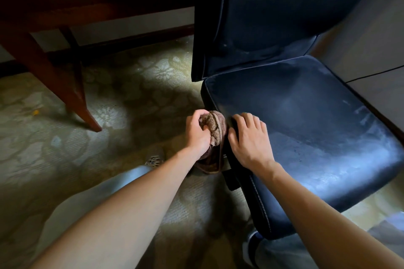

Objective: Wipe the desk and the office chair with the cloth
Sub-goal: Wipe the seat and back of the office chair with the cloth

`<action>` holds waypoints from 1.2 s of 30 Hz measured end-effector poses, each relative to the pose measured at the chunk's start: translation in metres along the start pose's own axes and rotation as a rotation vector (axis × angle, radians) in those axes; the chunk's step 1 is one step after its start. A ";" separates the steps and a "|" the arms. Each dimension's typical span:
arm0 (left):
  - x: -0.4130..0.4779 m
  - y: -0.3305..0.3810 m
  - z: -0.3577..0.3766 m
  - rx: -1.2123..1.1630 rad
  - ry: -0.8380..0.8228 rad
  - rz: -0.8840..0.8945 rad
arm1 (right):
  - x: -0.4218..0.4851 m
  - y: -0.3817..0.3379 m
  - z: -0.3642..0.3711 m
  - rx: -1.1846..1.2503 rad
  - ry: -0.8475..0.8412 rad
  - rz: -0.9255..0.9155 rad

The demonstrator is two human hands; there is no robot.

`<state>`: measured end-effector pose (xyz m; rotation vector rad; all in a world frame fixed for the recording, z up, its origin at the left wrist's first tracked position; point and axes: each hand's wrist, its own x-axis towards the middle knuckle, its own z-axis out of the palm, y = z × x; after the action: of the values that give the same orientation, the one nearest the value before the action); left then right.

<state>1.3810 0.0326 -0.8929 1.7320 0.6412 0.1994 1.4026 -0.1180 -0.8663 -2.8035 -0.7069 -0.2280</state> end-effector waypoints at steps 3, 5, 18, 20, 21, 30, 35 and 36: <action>0.004 0.001 -0.001 -0.010 0.024 0.002 | 0.016 -0.001 0.008 -0.030 -0.092 -0.055; 0.007 0.004 -0.002 -0.019 0.037 -0.004 | 0.020 0.003 0.013 -0.073 -0.191 -0.084; 0.021 0.015 -0.005 0.047 0.047 0.019 | -0.001 0.018 0.013 -0.113 -0.234 -0.134; 0.020 0.015 -0.006 0.050 0.048 0.018 | -0.005 0.023 0.012 -0.098 -0.242 -0.146; 0.019 0.016 -0.007 0.053 0.049 0.019 | -0.007 0.024 0.012 -0.094 -0.241 -0.150; 0.019 0.018 -0.018 0.056 0.075 -0.002 | -0.024 0.040 0.004 -0.102 -0.266 -0.223; 0.022 0.022 -0.023 0.048 0.104 -0.013 | -0.031 0.046 0.003 -0.113 -0.243 -0.248; 0.024 0.023 -0.024 0.049 0.116 -0.016 | -0.032 0.047 0.003 -0.113 -0.241 -0.248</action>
<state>1.3966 0.0625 -0.8694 1.7713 0.7500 0.2759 1.3979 -0.1713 -0.8849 -2.8745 -1.1329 0.0308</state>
